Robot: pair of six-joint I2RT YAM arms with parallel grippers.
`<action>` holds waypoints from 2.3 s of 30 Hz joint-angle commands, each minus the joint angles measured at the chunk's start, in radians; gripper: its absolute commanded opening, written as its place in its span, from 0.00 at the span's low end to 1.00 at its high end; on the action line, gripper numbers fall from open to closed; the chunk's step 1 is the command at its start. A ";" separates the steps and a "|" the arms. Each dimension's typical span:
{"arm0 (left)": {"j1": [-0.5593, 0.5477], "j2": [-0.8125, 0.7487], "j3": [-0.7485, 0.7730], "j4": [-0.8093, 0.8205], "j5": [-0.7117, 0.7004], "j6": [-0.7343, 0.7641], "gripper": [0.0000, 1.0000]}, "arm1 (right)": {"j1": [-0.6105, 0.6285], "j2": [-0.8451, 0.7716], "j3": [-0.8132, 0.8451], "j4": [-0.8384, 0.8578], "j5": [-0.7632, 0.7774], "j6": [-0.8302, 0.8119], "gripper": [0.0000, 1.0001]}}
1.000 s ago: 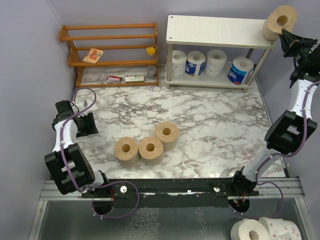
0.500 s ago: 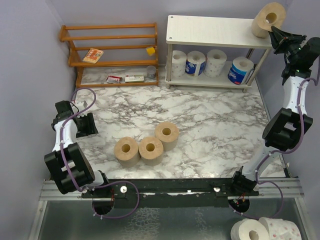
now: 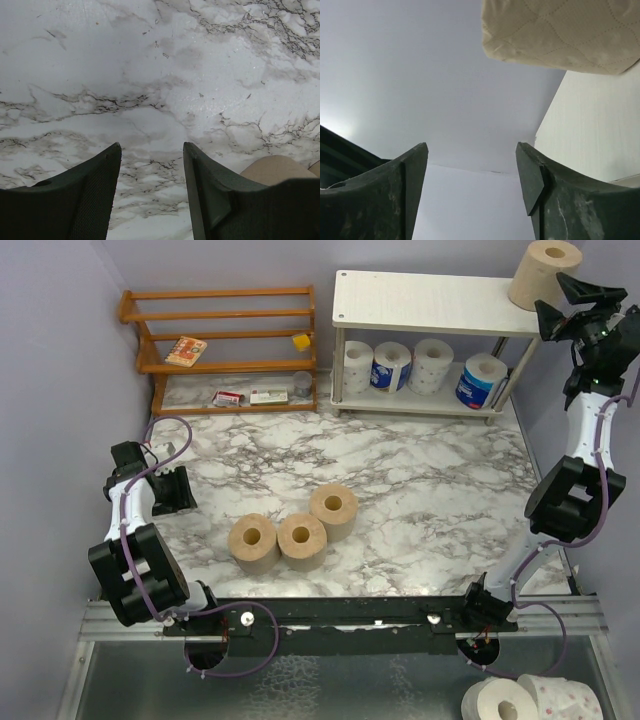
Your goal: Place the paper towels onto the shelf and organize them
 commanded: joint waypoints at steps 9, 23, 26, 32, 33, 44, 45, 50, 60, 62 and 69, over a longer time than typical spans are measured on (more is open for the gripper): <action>0.008 -0.025 0.024 -0.009 0.041 0.017 0.55 | 0.029 -0.182 0.080 0.158 -0.242 -0.557 1.00; 0.009 -0.030 0.023 -0.008 0.067 0.019 0.55 | 0.196 -0.433 -0.529 0.261 -1.072 -0.906 1.00; 0.009 -0.029 0.021 -0.008 0.068 0.016 0.55 | 0.240 -0.515 -0.618 0.099 -1.043 -1.086 1.00; 0.010 -0.037 0.022 -0.008 0.058 0.015 0.55 | 0.811 -0.336 -0.375 -1.116 0.188 -2.179 1.00; 0.010 -0.038 0.022 -0.008 0.056 0.016 0.55 | 0.897 -0.348 -0.450 -1.051 0.293 -2.187 1.00; 0.010 -0.044 0.022 -0.007 0.041 0.013 0.55 | 1.113 -0.305 -0.522 -0.981 0.256 -2.112 1.00; 0.010 -0.043 0.022 -0.007 0.043 0.014 0.55 | 1.113 -0.309 -0.534 -0.966 0.260 -2.112 1.00; 0.009 -0.036 0.021 -0.007 0.048 0.016 0.55 | 1.113 -0.310 -0.563 -0.947 0.297 -2.108 1.00; 0.009 -0.050 0.019 -0.008 0.067 0.020 0.55 | 1.113 -0.271 -0.550 -0.918 0.353 -2.079 0.62; 0.009 -0.050 0.019 -0.008 0.067 0.020 0.55 | 1.113 -0.258 -0.534 -0.924 0.332 -2.069 0.59; 0.010 -0.047 0.021 -0.009 0.069 0.019 0.55 | 1.112 -0.194 -0.505 -0.977 0.191 -2.039 0.29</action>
